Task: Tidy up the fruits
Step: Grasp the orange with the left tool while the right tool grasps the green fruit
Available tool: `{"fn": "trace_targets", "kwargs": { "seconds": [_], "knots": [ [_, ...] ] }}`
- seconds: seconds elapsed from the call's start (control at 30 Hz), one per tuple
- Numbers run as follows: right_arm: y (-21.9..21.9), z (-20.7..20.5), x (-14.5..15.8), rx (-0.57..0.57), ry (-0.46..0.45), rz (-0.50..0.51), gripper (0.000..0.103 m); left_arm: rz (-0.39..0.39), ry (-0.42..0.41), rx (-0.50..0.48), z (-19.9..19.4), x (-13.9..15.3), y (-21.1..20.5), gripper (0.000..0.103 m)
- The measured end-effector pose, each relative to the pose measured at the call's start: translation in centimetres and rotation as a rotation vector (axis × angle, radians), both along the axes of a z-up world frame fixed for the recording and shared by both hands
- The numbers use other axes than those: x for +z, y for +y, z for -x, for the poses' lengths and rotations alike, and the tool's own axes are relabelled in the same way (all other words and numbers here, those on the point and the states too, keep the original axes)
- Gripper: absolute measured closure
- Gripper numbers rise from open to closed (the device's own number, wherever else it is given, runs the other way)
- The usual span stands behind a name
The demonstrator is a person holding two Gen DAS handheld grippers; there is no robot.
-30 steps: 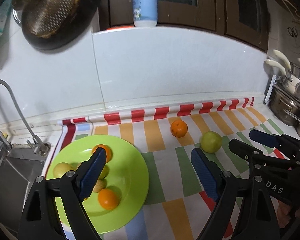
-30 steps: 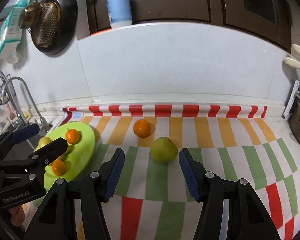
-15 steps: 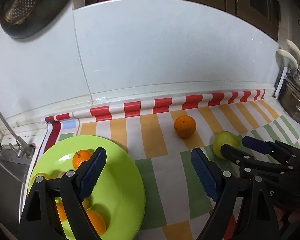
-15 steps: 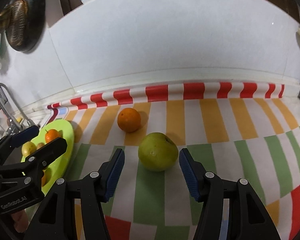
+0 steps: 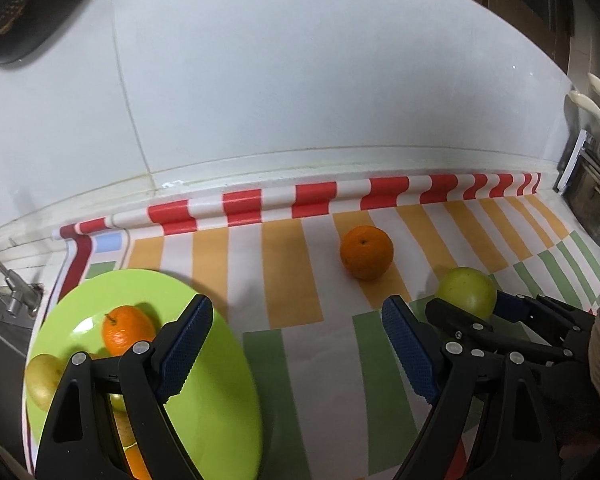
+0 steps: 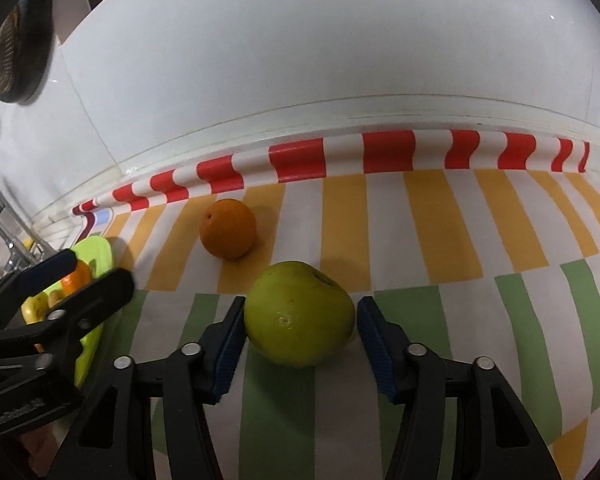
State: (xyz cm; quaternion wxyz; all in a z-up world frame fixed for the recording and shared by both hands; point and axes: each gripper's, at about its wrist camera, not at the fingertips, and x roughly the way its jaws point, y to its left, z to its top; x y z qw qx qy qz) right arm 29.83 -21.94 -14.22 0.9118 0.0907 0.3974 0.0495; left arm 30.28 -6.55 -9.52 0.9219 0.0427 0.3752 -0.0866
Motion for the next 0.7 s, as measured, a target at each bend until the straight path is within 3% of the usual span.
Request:
{"fn": "trace_targets", "kwargs": {
  "seconds": [0.4,0.53,0.7],
  "knots": [
    [-3.6,-0.3,1.2,-0.114,-0.032,0.036,0.052,0.035,0.047,-0.040,-3.6,-0.9,-3.1,0.018],
    [-4.9,-0.8,1.5,-0.151,-0.032,0.039,0.052,0.060,0.078,-0.026,-5.5,-1.5,-3.7,0.023],
    [-4.9,-1.7,1.7,-0.157,-0.041,0.066,0.052,0.087,0.127,-0.022,-7.1,-2.6,-4.1,0.039]
  ]
}}
